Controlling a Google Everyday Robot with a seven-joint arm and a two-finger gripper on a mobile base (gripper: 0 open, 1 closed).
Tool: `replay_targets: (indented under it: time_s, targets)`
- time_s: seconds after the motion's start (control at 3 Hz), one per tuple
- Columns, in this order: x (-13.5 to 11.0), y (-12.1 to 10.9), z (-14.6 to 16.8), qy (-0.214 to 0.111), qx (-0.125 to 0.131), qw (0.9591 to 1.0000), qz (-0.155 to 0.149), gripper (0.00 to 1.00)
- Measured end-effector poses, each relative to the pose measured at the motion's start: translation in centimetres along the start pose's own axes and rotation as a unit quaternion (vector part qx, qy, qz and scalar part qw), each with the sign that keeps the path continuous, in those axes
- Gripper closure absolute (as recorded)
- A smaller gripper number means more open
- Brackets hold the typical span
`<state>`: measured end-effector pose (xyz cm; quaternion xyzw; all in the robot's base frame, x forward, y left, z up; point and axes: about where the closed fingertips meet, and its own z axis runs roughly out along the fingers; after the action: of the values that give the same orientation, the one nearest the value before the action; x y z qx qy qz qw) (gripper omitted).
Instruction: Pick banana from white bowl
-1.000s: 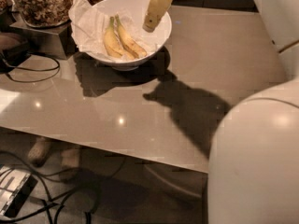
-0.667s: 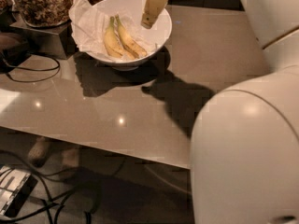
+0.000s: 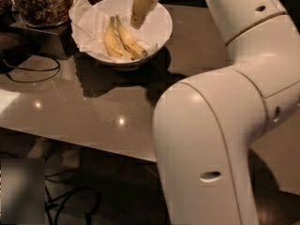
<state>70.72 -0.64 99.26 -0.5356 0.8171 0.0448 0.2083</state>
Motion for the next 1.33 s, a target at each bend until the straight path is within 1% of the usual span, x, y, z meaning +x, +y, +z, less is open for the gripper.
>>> replay_targets:
  time_s: [0.33, 0.67, 1.0, 1.33]
  targets:
    - [-1.4, -0.5, 2.4, 0.014, 0.002, 0.9999, 0.006, 0.39]
    - [-1.8, -1.0, 4.4, 0.025, 0.001, 0.9996, 0.016, 0.41]
    - [-1.8, -1.2, 6.2, 0.036, -0.005, 0.9990, 0.024, 0.46]
    - [-1.7, -1.3, 7.8, 0.049, -0.009, 0.9983, 0.029, 0.47]
